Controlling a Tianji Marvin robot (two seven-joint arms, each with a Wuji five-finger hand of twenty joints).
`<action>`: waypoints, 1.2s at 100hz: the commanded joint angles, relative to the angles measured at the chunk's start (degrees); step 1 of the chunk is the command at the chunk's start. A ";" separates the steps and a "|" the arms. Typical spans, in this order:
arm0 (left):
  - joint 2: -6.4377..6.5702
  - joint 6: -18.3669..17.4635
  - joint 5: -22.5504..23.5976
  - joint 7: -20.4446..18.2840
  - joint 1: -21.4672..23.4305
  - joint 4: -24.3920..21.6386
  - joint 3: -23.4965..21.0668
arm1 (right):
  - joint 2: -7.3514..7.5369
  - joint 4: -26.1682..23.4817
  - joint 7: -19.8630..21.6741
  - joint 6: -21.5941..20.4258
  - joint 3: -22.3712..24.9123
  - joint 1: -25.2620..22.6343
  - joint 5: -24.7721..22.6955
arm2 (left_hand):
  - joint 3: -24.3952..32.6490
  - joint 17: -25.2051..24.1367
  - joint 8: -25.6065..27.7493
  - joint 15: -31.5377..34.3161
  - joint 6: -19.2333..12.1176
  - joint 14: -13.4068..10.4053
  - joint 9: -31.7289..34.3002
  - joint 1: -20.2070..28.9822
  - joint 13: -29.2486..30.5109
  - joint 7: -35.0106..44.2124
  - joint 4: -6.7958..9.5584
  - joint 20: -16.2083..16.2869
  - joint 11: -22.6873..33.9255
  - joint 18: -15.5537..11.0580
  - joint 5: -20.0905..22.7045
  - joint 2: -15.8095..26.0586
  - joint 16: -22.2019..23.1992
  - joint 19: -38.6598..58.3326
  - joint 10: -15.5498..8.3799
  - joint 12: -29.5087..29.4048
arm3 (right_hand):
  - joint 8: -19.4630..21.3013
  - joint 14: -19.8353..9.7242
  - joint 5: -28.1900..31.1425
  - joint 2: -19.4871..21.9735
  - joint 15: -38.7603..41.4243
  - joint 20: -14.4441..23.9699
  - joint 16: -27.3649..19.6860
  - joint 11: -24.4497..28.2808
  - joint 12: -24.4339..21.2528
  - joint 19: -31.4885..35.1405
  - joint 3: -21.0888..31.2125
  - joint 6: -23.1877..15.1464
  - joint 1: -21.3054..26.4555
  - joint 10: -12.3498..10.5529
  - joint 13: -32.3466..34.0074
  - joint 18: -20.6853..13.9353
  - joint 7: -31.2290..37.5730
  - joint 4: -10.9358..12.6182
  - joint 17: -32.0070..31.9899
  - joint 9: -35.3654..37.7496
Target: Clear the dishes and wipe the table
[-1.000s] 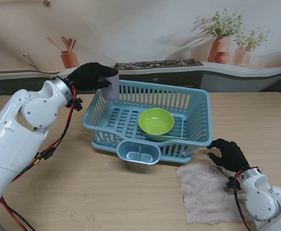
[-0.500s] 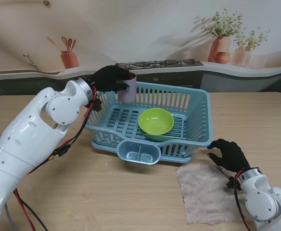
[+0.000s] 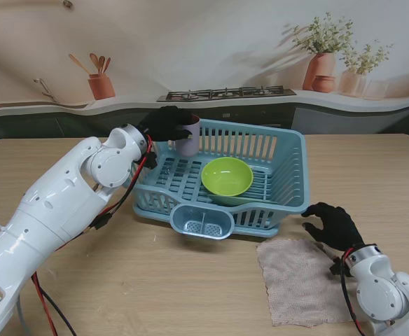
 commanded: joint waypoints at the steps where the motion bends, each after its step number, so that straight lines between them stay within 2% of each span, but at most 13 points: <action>1: -0.67 0.60 -0.29 -0.37 -0.59 0.54 0.58 | -0.11 0.06 0.73 0.08 -0.18 -0.31 -0.01 | 9.60 1.70 2.40 0.92 -6.84 0.43 4.16 4.35 1.66 10.26 1.04 -0.92 6.61 -2.56 -0.02 1.56 0.50 3.23 4.90 3.22 | 0.24 -0.76 1.31 -1.44 -0.72 0.48 -0.39 -0.86 -0.66 -0.55 1.18 0.11 -1.16 -0.27 -1.32 -0.54 -0.36 2.18 -0.47 0.13; 52: -2.64 0.69 -1.08 4.05 -3.06 7.28 5.17 | -0.09 0.04 0.80 0.41 -0.23 -0.40 -0.05 | 9.96 1.17 1.03 -0.63 -7.39 0.11 4.37 3.92 1.49 9.91 0.99 -2.21 5.94 -2.90 0.24 0.74 -0.30 2.40 4.39 2.57 | 0.23 -0.72 1.36 -1.47 -0.68 0.50 -0.38 -0.83 -0.65 -0.54 1.24 0.09 -1.15 -0.21 -1.34 -0.61 -0.36 2.17 -0.51 0.18; 78: -3.50 -0.20 -0.61 7.31 -3.29 9.55 6.17 | -0.09 0.10 0.85 0.52 -0.40 -0.34 -0.02 | 10.86 0.73 -1.51 -3.12 -7.65 -0.25 4.97 3.33 1.41 9.57 0.88 -4.80 4.20 -2.89 0.69 -0.05 -2.15 1.21 3.65 0.64 | 0.23 -0.80 1.34 -1.46 -0.69 0.50 -0.38 -0.82 -0.64 -0.54 1.25 0.10 -1.16 -0.26 -1.36 -0.64 -0.36 2.17 -0.52 0.19; 101: -4.04 0.03 -0.55 8.50 -3.73 11.31 7.39 | -0.10 0.13 0.79 0.84 -0.60 -0.31 -0.02 | 10.70 0.02 -2.73 -4.11 -7.68 -0.29 4.68 3.15 0.79 9.25 0.89 -5.93 3.62 -3.03 0.57 0.06 -2.93 0.63 3.38 -0.29 | 0.22 -0.79 1.35 -1.40 -0.67 0.51 -0.38 -0.83 -0.64 -0.52 1.23 0.12 -1.07 -0.26 -1.31 -0.53 -0.37 2.18 -0.50 0.14; 120: -4.18 0.57 -0.11 8.96 -3.86 12.34 8.17 | -0.12 0.18 0.73 0.89 -0.68 -0.30 0.02 | 10.32 -1.59 -5.88 -7.14 -7.46 0.16 4.75 3.16 -0.44 8.00 1.23 -8.88 2.03 -2.30 1.13 -0.05 -5.53 -1.55 2.95 -2.42 | 0.23 -0.75 1.40 -1.44 -0.67 0.50 -0.37 -0.83 -0.65 -0.53 1.21 0.11 -1.10 -0.18 -1.30 -0.62 -0.35 2.18 -0.49 0.21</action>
